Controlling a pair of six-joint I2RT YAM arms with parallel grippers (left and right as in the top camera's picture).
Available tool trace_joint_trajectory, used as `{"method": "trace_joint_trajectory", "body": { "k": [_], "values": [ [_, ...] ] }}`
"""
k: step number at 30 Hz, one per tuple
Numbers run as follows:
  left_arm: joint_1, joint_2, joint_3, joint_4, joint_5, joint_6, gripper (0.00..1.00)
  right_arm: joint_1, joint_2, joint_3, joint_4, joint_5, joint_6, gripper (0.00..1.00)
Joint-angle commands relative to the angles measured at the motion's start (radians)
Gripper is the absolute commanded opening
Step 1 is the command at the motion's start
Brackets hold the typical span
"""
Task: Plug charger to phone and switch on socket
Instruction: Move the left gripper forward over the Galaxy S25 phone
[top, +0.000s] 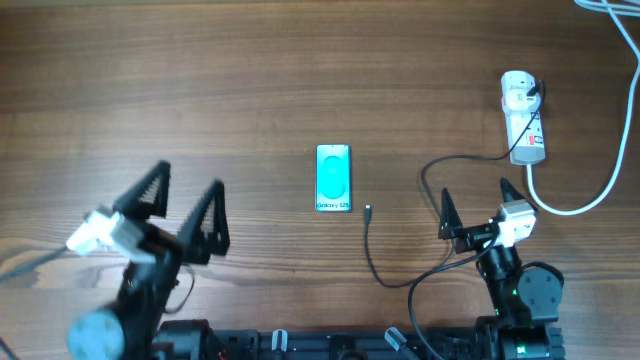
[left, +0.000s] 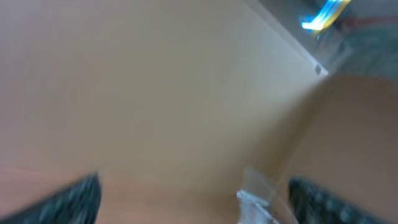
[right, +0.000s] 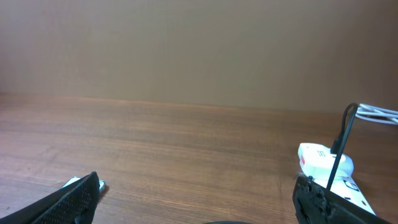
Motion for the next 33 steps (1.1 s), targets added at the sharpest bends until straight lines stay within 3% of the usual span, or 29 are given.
{"method": "trace_joint_trajectory", "body": {
  "k": [1, 5, 8, 10, 13, 19, 24, 33],
  "values": [
    [-0.002, 0.342, 0.370, -0.359, 0.039, 0.163, 1.00, 0.005, -0.008, 0.000, 0.006, 0.013, -0.008, 1.00],
    [-0.002, 0.605, 0.592, -0.594, 0.301, 0.149, 1.00, 0.005, -0.008, 0.000, 0.006, 0.013, -0.008, 1.00],
    [-0.003, 0.734, 0.619, -0.594, 0.420, 0.156, 1.00, 0.005, -0.008, 0.000, 0.006, 0.013, -0.008, 1.00],
    [-0.025, 0.787, 0.624, -0.621, 0.359, 0.147, 0.99, 0.005, -0.008, 0.000, 0.006, 0.013, -0.008, 1.00],
    [-0.113, 0.862, 0.661, -0.703, 0.114, 0.054, 0.99, 0.005, -0.008, 0.000, 0.006, 0.013, -0.008, 1.00],
    [-0.293, 1.072, 0.949, -0.972, -0.194, 0.039, 0.99, 0.005, -0.008, 0.000, 0.006, 0.013, -0.008, 1.00],
    [-0.357, 1.344, 1.211, -1.133, -0.246, 0.039, 0.99, 0.005, -0.008, 0.000, 0.006, 0.013, -0.008, 1.00],
    [-0.465, 1.655, 1.236, -1.113, -0.227, 0.024, 1.00, 0.005, -0.008, 0.000, 0.006, 0.013, -0.008, 1.00]
  ]
}}
